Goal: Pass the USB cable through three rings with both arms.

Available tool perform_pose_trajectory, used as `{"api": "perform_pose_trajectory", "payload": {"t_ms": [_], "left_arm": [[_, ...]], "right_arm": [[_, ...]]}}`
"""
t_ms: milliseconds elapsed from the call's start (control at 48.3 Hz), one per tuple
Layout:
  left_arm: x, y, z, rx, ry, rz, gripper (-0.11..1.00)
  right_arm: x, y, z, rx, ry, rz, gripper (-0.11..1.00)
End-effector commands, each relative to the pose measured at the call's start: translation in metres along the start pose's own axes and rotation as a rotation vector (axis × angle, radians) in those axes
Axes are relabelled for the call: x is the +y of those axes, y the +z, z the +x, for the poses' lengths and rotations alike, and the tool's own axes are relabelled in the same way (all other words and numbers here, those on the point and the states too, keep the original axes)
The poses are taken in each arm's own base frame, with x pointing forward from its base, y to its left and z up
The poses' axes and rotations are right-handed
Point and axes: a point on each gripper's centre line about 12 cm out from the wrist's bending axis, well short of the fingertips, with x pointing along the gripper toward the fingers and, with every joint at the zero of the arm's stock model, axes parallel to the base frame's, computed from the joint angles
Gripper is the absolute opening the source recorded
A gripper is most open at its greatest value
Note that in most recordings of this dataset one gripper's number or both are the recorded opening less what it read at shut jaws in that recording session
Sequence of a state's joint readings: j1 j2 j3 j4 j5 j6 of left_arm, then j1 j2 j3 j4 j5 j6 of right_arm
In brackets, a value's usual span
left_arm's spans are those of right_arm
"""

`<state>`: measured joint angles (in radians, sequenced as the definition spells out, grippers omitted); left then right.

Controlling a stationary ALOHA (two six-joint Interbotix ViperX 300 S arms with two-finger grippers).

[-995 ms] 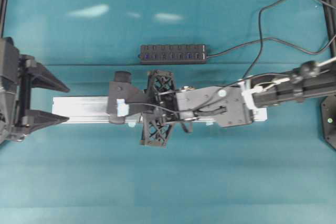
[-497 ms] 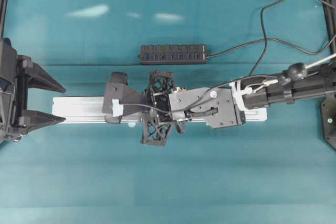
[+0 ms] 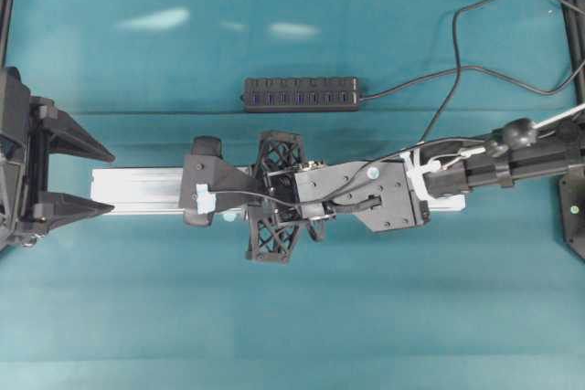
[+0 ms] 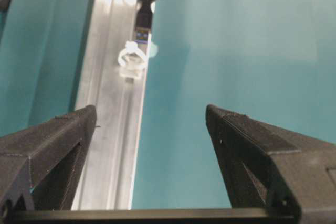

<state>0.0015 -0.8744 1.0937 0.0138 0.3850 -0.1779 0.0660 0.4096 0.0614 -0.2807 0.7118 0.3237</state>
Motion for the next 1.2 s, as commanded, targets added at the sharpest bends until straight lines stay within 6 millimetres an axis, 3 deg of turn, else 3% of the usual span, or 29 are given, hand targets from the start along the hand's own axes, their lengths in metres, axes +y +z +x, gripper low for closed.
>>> {"api": "perform_pose_trajectory", "payload": {"t_ms": [0,1181], "left_arm": [[-0.001,0.005,-0.001,-0.014,-0.003,0.001,0.91],[-0.001,0.004,-0.004,-0.021,-0.003,0.0,0.89]], "right_arm": [[-0.003,0.005,-0.003,-0.023,0.004,0.002,-0.07],[-0.006,0.026,0.006,-0.125,0.029,0.022,-0.07]]}}
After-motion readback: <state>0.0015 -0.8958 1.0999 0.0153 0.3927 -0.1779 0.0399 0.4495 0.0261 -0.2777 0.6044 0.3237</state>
